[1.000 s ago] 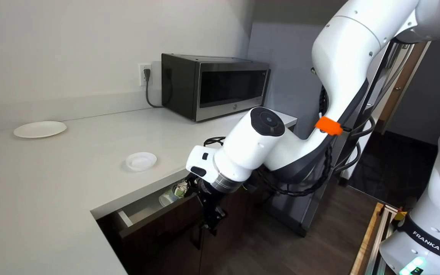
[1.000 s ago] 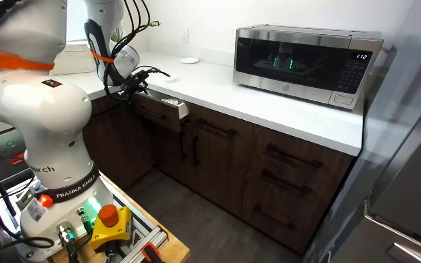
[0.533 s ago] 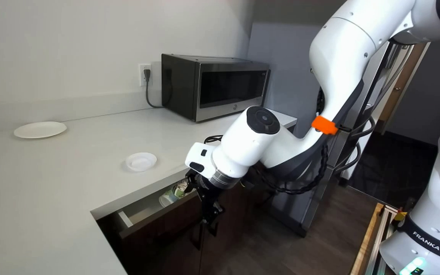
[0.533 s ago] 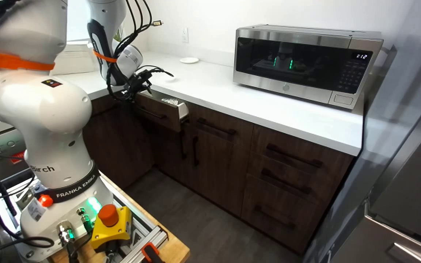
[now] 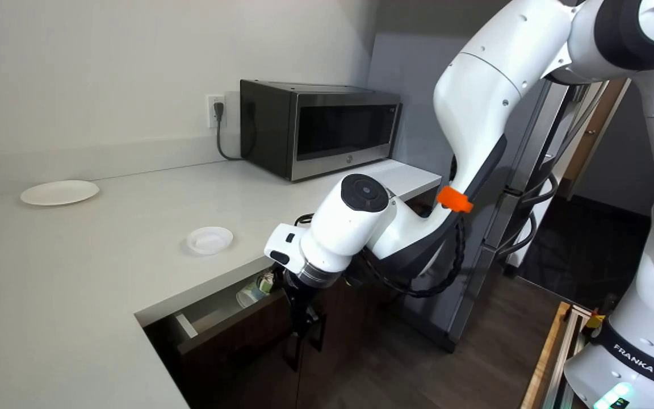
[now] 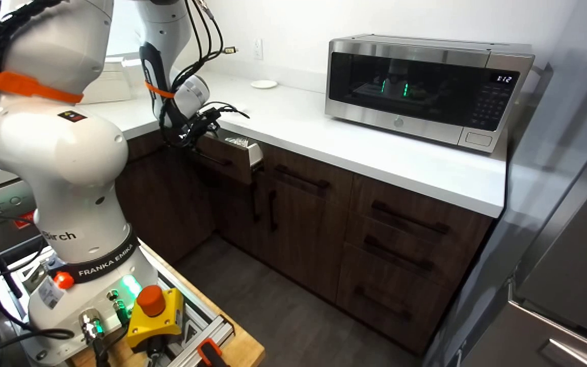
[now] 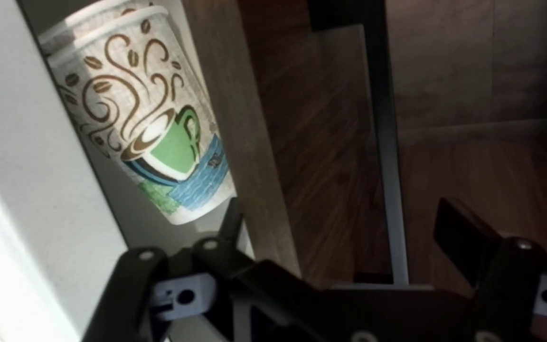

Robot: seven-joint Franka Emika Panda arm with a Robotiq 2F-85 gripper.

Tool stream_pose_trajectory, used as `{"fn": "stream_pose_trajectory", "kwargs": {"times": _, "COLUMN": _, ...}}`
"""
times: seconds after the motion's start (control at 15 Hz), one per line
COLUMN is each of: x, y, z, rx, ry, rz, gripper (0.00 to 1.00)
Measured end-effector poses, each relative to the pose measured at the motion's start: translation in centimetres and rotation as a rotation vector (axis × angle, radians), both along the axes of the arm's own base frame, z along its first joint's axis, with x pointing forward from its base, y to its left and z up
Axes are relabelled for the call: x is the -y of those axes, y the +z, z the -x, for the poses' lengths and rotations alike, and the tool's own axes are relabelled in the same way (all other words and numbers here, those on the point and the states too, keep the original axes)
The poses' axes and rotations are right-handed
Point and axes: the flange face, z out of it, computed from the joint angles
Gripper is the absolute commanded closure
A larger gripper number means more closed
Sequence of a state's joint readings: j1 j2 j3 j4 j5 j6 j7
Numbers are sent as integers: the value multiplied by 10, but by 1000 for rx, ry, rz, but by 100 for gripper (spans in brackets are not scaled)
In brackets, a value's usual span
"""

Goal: Open the drawer on the far left

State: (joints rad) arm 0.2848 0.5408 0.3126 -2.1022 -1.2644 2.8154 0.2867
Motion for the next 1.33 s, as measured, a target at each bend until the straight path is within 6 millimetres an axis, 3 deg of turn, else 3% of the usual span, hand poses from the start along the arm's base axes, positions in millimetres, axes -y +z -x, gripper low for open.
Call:
{"fn": "stream_pose_trajectory", "kwargs": {"times": 0.33, "x": -1, "y": -1, "z": 14, "rx": -66, "ry": 31, "rz": 26, "gripper": 0}}
{"fn": "stream_pose_trajectory", "kwargs": {"times": 0.93, "x": 16, "y": 19, "z": 114, "rx": -273, "ry": 216, "rz": 32, "gripper": 0}}
{"fn": "stream_pose_trajectory", "kwargs": {"times": 1.33, "x": 13, "y": 88, "z": 79, "rx": -103, "ry": 92, "rz": -283, "gripper": 0}}
